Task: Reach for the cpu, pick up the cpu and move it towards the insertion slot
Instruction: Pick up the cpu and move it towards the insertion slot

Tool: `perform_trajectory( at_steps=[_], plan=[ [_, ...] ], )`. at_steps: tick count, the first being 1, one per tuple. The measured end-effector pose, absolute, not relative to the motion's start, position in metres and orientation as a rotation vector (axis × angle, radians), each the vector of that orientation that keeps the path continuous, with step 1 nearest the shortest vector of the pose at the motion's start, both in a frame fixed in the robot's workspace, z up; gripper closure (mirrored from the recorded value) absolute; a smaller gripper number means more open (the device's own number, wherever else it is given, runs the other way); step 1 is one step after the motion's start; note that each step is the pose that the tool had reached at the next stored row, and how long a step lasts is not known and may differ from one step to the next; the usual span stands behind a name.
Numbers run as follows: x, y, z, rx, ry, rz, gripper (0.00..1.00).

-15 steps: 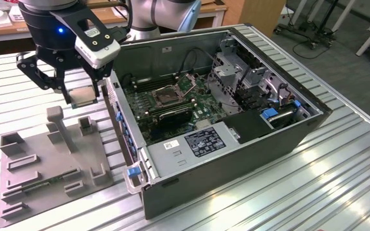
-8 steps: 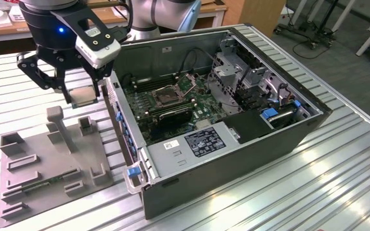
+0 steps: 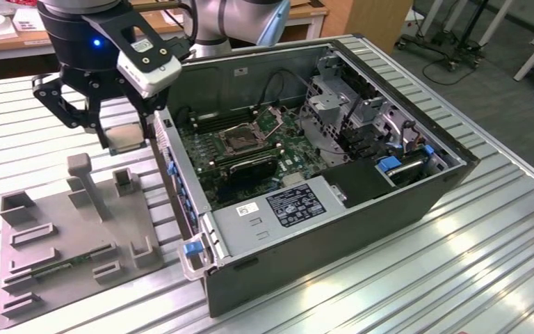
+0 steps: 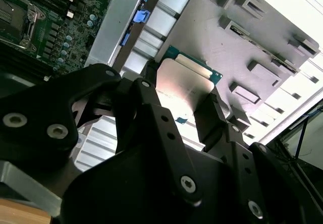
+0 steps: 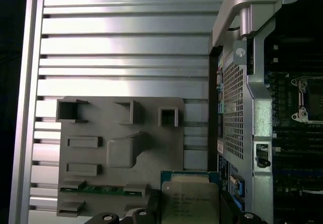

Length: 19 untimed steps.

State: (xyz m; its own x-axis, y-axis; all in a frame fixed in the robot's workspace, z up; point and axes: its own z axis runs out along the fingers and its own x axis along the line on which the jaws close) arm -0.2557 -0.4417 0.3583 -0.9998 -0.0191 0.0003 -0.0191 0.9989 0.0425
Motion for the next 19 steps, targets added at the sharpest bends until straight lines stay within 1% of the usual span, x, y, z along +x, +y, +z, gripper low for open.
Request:
perform_trajectory(
  at_steps=[19],
  plan=[
    [-0.242, -0.442, 0.358, 0.03, -3.14, -0.067, 0.46]
  ],
)
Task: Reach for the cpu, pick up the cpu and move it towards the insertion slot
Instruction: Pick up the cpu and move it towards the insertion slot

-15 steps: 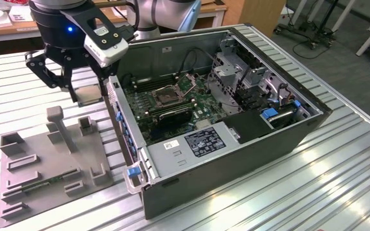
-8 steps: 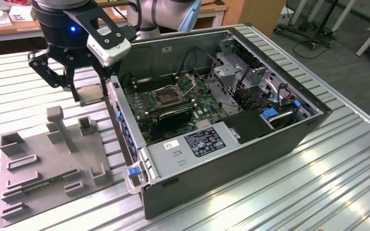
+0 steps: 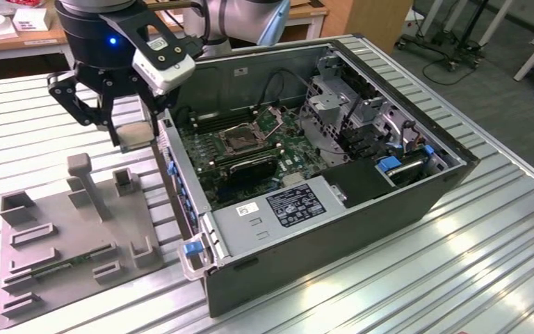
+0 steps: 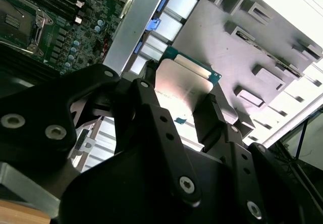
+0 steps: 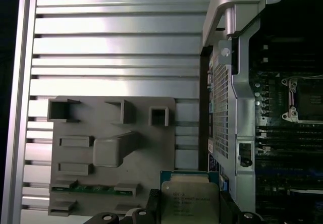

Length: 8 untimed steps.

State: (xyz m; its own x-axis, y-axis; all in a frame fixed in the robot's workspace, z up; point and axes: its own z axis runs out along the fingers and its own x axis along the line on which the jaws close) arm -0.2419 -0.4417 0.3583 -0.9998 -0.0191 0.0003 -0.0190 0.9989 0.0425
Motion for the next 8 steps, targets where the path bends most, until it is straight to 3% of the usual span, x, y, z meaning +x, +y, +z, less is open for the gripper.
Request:
perform_trajectory(
  at_steps=[8],
  plan=[
    [-0.2366, -0.4418, 0.3583, 0.03, -3.14, -0.067, 0.46]
  ],
)
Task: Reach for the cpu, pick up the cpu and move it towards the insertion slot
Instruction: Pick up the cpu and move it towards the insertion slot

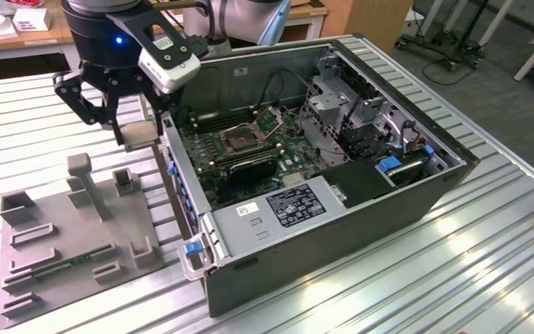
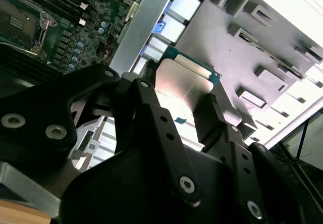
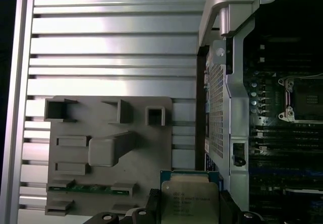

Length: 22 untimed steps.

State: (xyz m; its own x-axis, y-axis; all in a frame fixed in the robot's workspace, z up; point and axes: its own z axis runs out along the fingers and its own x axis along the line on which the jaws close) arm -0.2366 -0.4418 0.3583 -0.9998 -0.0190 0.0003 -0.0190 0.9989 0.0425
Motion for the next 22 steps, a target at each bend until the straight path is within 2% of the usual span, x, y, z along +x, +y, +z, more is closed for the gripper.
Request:
perform_trajectory(
  at_steps=[22],
  plan=[
    [-0.217, -0.442, 0.358, 0.03, -3.14, -0.067, 0.46]
  ],
)
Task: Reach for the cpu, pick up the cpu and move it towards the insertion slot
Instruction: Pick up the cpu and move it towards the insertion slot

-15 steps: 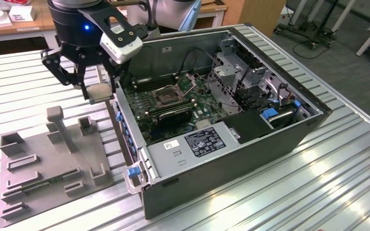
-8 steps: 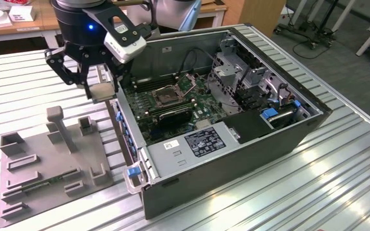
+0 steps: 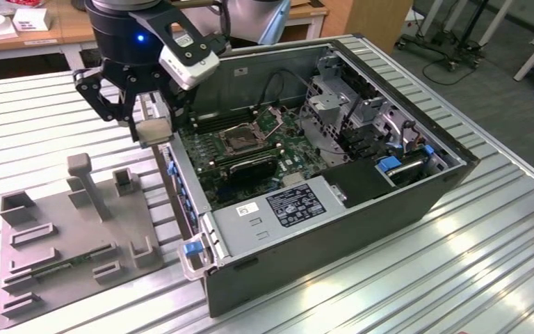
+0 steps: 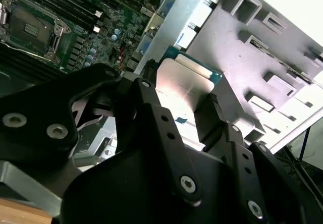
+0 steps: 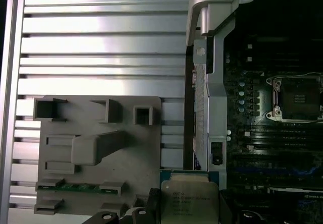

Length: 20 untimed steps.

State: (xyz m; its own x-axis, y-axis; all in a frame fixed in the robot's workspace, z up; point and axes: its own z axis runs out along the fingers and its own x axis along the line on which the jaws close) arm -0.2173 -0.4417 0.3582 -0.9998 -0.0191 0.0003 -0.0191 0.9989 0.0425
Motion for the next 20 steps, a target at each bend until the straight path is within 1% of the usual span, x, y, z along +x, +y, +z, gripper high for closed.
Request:
perform_trajectory(
  at_steps=[20],
  plan=[
    [-0.195, -0.442, 0.358, 0.03, -3.14, -0.067, 0.46]
  ],
)
